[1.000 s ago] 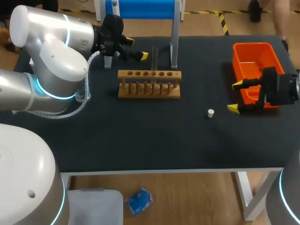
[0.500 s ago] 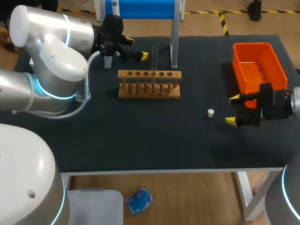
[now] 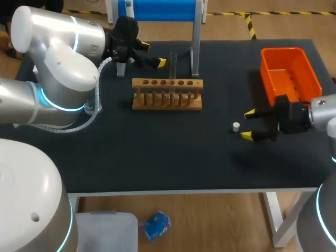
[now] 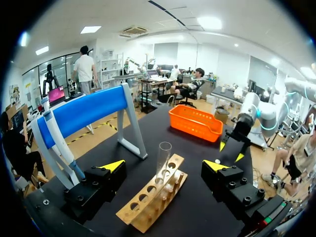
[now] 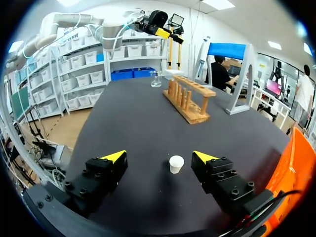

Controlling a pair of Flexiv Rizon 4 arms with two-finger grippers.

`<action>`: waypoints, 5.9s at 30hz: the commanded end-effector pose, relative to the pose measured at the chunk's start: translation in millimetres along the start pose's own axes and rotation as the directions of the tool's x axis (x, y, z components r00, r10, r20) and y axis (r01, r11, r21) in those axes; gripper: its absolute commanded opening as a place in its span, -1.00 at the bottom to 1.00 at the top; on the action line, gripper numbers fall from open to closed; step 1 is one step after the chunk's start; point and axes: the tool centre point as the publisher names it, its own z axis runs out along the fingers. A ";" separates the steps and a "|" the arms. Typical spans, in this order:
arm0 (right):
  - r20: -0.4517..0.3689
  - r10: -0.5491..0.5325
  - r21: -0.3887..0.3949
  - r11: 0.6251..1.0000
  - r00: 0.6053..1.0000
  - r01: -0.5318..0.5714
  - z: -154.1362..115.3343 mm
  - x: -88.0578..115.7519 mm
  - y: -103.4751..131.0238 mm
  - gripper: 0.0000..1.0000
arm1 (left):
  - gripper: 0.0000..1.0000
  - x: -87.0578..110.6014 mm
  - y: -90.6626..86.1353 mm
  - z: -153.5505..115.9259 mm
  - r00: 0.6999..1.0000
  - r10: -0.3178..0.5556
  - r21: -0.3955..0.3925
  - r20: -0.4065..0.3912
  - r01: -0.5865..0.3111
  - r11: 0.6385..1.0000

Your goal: Invert the test tube, pick up the pipette, mount the tip to pipette, aspirate from beaker and dispense into the tube, eject the tip, return the pipette, and cap with the stopper.

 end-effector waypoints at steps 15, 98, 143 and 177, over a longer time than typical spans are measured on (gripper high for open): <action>0.017 0.017 0.023 1.000 1.000 -0.017 17.7 -5.2 -6.6 0.62 | 1.00 -0.4 -0.2 0.0 1.000 -0.001 -0.001 -0.002 0.001 1.000; 0.076 0.033 0.060 0.997 0.997 -0.038 9.0 -31.2 18.5 -1.00 | 1.00 -0.4 -0.2 0.0 1.000 -0.001 -0.001 -0.002 0.001 1.000; 0.135 -0.075 0.029 0.997 0.988 0.071 -49.1 -36.4 185.6 -1.00 | 1.00 -0.4 -0.2 0.0 1.000 -0.001 -0.001 -0.002 0.001 1.000; -0.137 -0.151 0.013 0.988 0.979 0.154 142.1 -95.9 303.3 -1.00 | 1.00 -0.4 -0.2 0.0 1.000 -0.001 -0.001 -0.002 0.001 1.000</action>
